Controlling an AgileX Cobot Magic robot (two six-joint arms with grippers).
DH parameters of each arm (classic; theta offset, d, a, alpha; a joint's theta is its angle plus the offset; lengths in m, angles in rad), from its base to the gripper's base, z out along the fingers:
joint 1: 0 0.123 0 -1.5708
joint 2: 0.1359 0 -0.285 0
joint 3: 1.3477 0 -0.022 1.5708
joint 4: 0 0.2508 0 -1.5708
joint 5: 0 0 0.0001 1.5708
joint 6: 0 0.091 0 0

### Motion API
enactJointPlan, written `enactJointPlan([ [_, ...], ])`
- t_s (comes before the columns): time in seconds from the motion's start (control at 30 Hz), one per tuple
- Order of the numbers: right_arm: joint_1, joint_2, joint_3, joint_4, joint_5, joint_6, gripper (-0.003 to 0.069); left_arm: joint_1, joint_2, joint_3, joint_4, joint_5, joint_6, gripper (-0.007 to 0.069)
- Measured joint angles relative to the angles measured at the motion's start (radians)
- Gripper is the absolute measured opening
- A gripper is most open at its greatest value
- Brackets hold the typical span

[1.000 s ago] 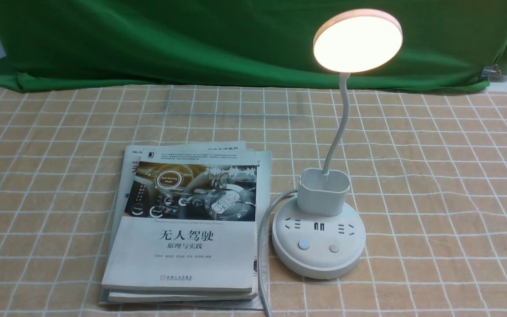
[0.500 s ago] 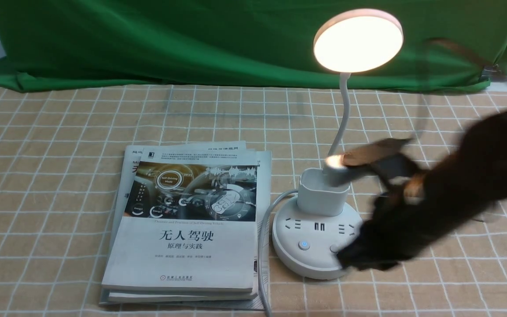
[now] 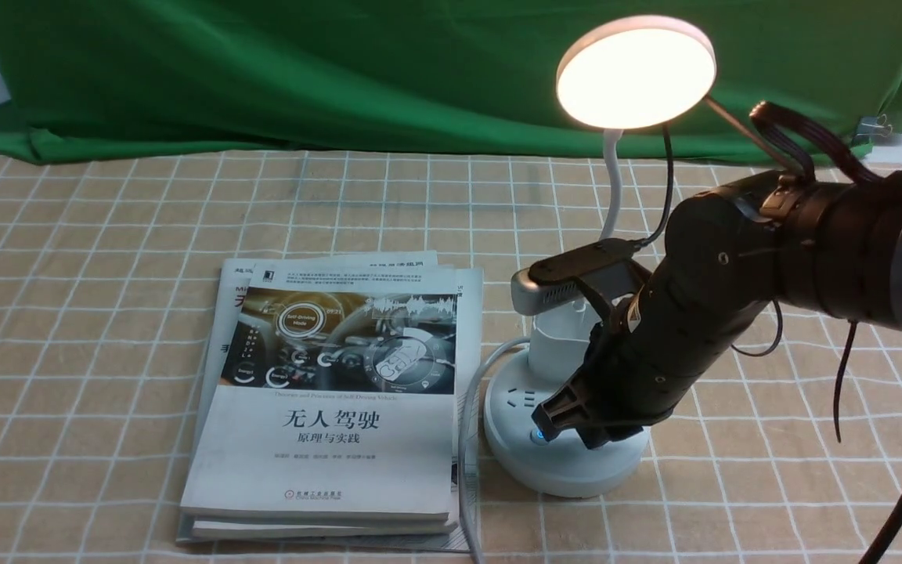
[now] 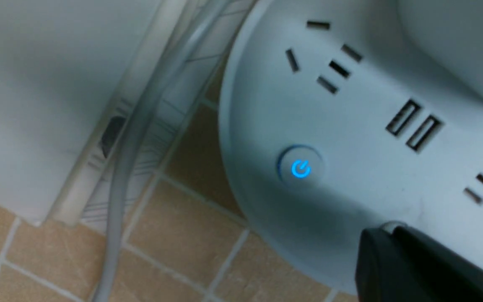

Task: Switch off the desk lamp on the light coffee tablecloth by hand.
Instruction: 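Press the power button on the lamp base to turn the lamp off with the right gripper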

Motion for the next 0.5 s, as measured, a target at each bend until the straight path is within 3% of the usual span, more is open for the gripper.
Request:
enactJointPlan([
  [0.5, -0.019, 0.059, -0.013, -0.002, -0.015, 0.016, 0.0038, 0.0, 0.0, 0.0, 0.0, 0.0, 0.0, 0.0005],
])
